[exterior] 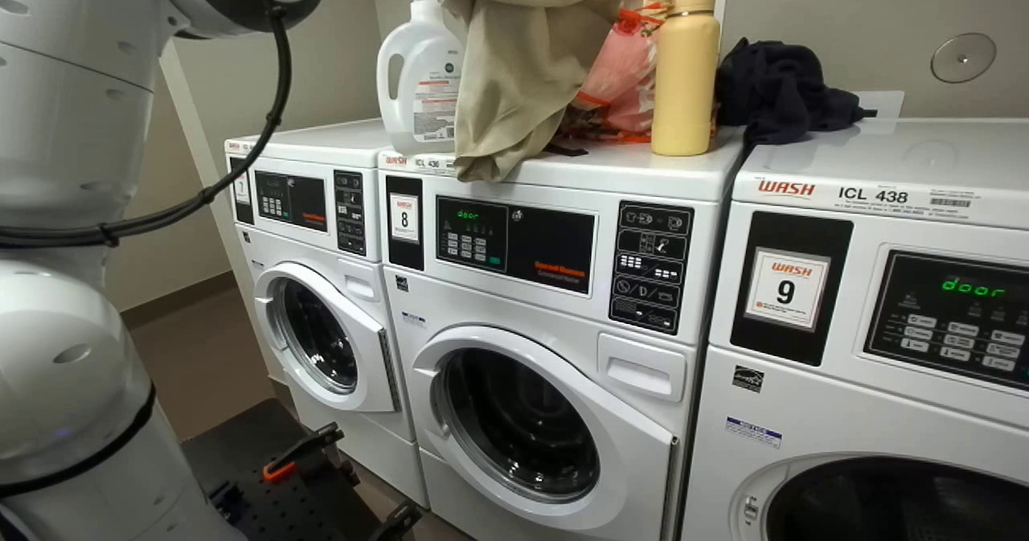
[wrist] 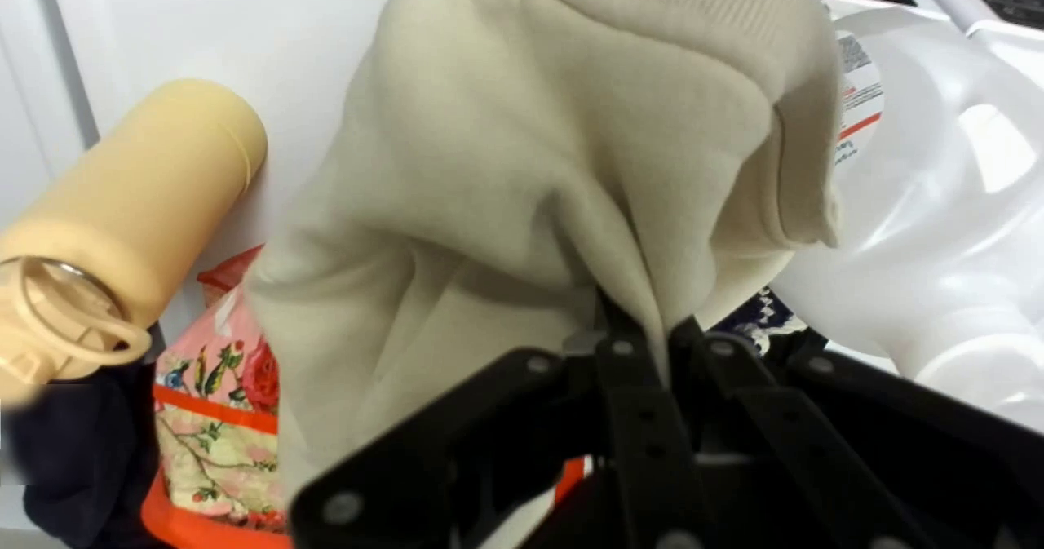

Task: Remove the beige clothing from the bag

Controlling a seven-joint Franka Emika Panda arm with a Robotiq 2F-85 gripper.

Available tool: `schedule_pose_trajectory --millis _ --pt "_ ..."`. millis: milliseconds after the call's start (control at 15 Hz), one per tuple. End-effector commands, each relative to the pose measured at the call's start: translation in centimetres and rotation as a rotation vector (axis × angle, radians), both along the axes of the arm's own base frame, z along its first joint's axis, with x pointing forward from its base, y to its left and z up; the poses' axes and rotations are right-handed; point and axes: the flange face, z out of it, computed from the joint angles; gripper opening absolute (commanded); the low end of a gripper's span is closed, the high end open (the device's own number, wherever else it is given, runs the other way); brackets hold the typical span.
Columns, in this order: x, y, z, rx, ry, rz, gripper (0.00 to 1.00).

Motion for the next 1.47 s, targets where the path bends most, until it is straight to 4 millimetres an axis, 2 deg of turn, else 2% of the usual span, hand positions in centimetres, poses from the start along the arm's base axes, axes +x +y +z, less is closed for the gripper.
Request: schedule_pose_trajectory --millis 0,200,533,933,1400 --pt "-1.6 -0.5 -0.3 0.049 0.093 0.003 0.02" --pt "-0.8 -1.4 -2.6 0.091 0.202 0.043 0.02" --pt "3.3 -1.9 -8.4 0.097 0.332 0.034 0.02" --pt "9.3 0.0 -15.6 0.03 0.367 0.015 0.02" --pt "14.7 2.1 -20.2 -0.109 0.228 -0.056 0.02"
